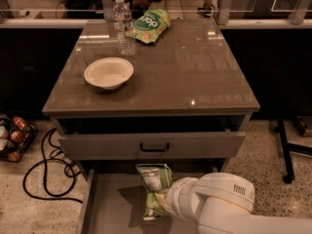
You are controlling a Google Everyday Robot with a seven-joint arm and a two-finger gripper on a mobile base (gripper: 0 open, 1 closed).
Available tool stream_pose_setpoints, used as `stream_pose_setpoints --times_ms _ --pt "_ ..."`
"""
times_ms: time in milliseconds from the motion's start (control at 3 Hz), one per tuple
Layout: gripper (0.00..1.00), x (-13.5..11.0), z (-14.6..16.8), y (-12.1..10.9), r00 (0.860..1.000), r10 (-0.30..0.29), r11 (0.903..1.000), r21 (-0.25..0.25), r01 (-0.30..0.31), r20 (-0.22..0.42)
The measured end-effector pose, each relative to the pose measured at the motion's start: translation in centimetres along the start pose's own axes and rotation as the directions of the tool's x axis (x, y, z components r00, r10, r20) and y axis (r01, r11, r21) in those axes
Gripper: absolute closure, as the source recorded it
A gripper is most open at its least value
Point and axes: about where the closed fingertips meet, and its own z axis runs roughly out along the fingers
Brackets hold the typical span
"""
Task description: Pick green jalapeno chip bag from middle drawer and place on counter
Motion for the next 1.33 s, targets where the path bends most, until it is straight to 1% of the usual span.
stream_pose_setpoints --times_ms 333,667,1000,1333 --pt "1.0 -0.7 -0.5 -0.4 1.0 0.01 0.9998 0.017 -0.01 0.013" --pt "1.0 -3.2 -2.3 -0.3 0.996 -0.01 0.9995 0.031 0.007 0.086" --pt "1.0 -6.2 -4.8 0.0 0.983 -0.037 0.9984 0.049 0.028 0.179" --pt "1.0 -9.3 -8.4 0.1 0.963 -0.063 0.9941 0.102 0.037 0.262"
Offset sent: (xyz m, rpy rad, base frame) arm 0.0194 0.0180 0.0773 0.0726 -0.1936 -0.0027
